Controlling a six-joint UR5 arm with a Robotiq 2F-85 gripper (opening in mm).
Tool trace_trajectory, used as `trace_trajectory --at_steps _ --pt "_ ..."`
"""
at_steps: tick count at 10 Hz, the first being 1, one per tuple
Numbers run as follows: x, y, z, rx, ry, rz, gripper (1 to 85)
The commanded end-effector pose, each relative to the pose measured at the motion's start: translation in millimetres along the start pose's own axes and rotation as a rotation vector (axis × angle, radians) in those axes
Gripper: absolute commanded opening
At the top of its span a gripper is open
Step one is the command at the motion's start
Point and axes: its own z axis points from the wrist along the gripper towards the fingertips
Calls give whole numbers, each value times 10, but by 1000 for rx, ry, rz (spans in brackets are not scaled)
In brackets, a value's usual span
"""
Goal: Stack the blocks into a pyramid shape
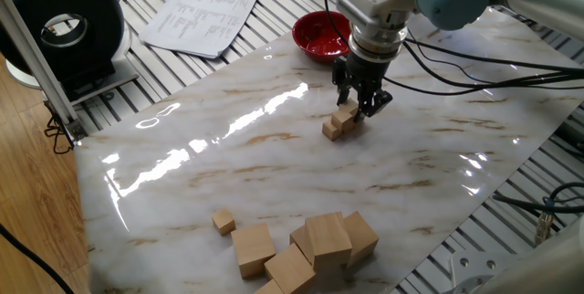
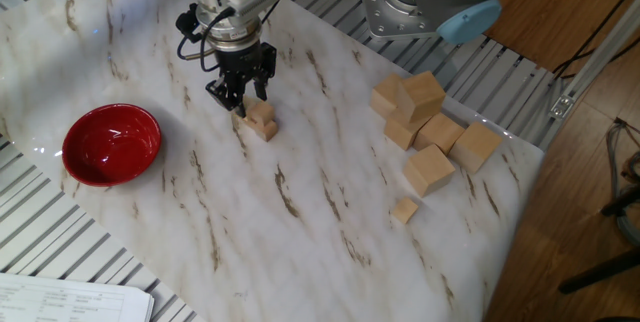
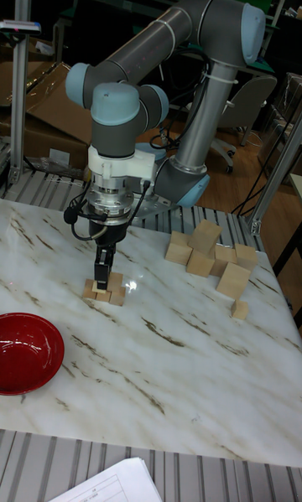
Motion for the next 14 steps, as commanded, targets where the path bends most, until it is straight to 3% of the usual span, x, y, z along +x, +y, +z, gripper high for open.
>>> trace_trajectory --at_steps 1,2,6,11,14 --pt "-33 -8 -11 2 -15 20 447" --pt "-26 -8 -11 2 -12 29 417" --pt "-19 -21 -11 7 -9 9 450" --pt "-54 21 -11 -9 -23 -15 633" --pt "-66 31 -13 -13 -27 -13 643"
